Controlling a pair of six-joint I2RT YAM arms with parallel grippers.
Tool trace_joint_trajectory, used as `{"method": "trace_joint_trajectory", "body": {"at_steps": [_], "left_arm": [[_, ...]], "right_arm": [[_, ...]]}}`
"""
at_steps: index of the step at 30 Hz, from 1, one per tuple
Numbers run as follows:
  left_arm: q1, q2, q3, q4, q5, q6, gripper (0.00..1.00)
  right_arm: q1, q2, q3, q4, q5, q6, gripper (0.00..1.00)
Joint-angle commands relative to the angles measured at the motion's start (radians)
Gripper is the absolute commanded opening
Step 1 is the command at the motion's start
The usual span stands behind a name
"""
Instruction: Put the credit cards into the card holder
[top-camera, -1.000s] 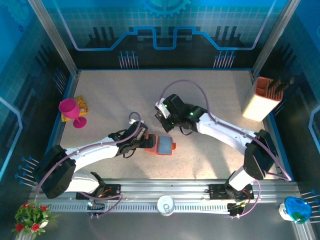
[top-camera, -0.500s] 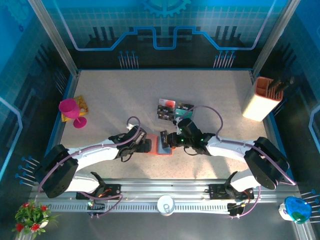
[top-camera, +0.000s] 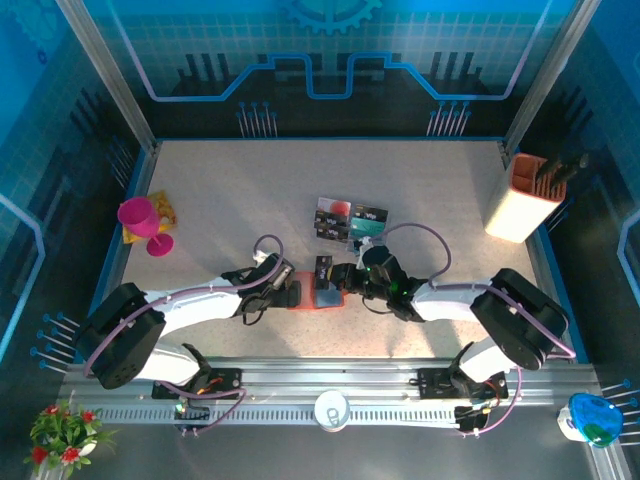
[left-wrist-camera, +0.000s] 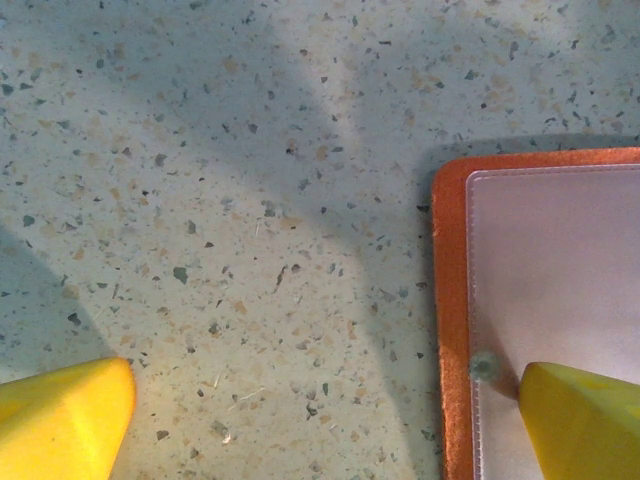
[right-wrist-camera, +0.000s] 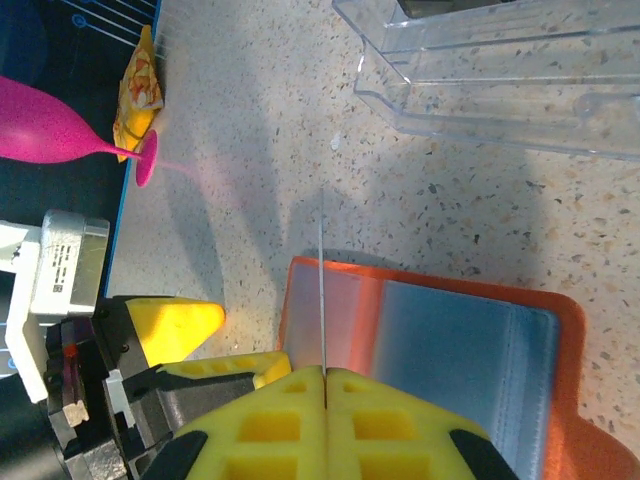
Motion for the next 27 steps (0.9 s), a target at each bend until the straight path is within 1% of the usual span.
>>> {"method": "trace_joint_trajectory", "body": {"at_steps": [1,12,27], "left_arm": [[0.009,0.005,-0.016,-0.028,-0.027,-0.03,0.99],[0.009,0.005,-0.019,-0.028,-0.025,-0.035,0.99],[0.009,0.006,-0.022,-0.023,-0.023,-0.041,0.99]], "right_arm": [[0.003,0.033,-0.011,0.1,0.01,0.042,0.0],[0.012,0.12,-0.013,0.161,0.004,0.075,0.0],[0.02,0.155,-0.041,0.203,-0.001,0.098,0.0]]}}
